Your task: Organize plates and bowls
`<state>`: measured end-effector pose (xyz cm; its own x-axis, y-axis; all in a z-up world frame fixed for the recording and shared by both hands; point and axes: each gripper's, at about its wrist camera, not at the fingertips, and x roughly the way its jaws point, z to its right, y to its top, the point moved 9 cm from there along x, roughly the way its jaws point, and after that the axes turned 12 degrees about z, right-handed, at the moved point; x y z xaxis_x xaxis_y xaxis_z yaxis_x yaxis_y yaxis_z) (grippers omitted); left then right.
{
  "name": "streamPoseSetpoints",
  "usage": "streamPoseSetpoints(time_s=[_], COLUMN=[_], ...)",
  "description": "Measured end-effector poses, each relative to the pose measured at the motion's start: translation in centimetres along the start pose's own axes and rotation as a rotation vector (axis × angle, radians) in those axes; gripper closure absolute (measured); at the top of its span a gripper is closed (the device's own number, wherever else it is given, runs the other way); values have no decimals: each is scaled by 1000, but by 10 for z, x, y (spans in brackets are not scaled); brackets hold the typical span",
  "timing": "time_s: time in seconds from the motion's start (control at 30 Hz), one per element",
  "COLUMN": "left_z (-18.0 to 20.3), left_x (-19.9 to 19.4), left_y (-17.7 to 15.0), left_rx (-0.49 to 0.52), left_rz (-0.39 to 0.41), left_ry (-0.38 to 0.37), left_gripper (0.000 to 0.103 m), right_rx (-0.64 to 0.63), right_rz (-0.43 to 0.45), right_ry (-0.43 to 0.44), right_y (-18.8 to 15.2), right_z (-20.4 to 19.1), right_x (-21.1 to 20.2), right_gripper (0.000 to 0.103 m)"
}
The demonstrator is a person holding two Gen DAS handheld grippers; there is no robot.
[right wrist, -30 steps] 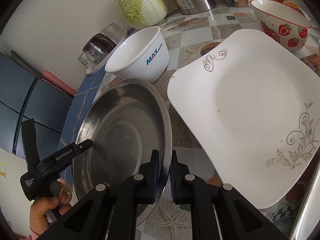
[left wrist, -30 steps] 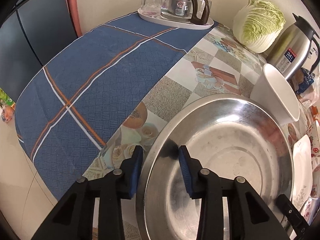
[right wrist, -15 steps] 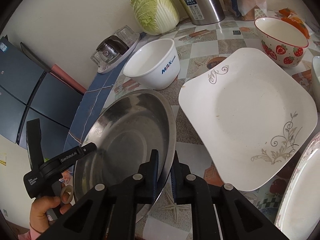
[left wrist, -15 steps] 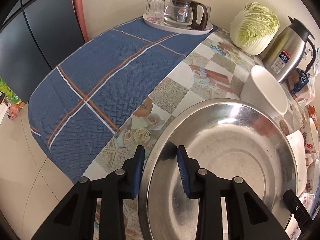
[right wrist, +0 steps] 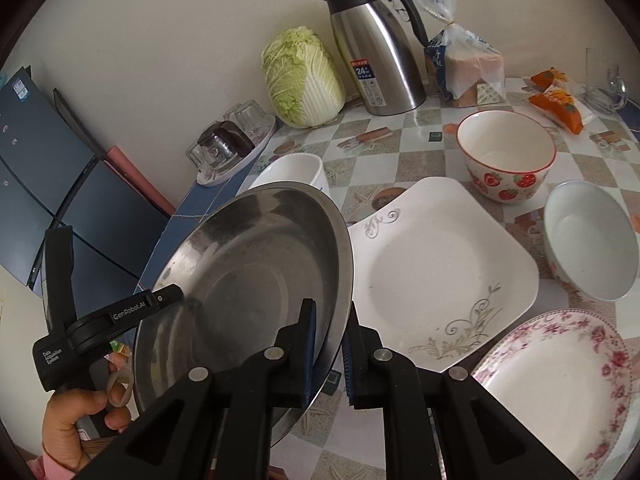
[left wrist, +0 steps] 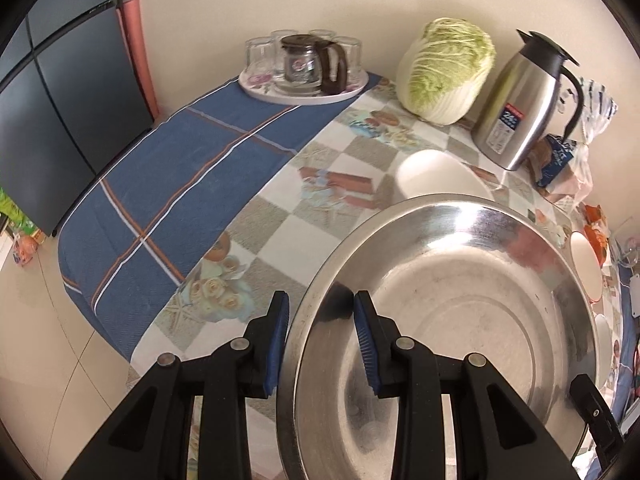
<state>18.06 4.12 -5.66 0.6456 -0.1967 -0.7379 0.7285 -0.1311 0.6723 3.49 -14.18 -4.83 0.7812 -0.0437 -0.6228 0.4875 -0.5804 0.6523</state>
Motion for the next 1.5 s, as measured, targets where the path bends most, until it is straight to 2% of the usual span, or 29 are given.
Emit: streamPoseSetpoints(time_s=[0.27,0.43,0.63,0.87,0.97,1.07,1.5], left_z=[57,89,116,134,139,144,134], left_x=[-6,1,16,28,31,35,45], left_y=[11,0,-21,-32,-33,-36,-35], left_rx=[63,89,97,92,50,72,4], left_rz=[23,1,-53,-80,-93,-94,-119], left_ry=[-36,-64,-88,-91,-119,-119,-147], left_gripper=[68,68,68,68,68,68,68], right_rx=[65,67,108,146,158,169,122], right_rz=[63,83,61,22,15,9,7], right_ry=[-30,-72,-103,-151,-168,-179,-199], right_y=[25,34,33,25,23,22,23], right_z=[42,69,104,131,141,147,142], right_x=[-25,-35,-36,-30,-27,-25,-14], right_gripper=[90,90,89,89,89,89,88])
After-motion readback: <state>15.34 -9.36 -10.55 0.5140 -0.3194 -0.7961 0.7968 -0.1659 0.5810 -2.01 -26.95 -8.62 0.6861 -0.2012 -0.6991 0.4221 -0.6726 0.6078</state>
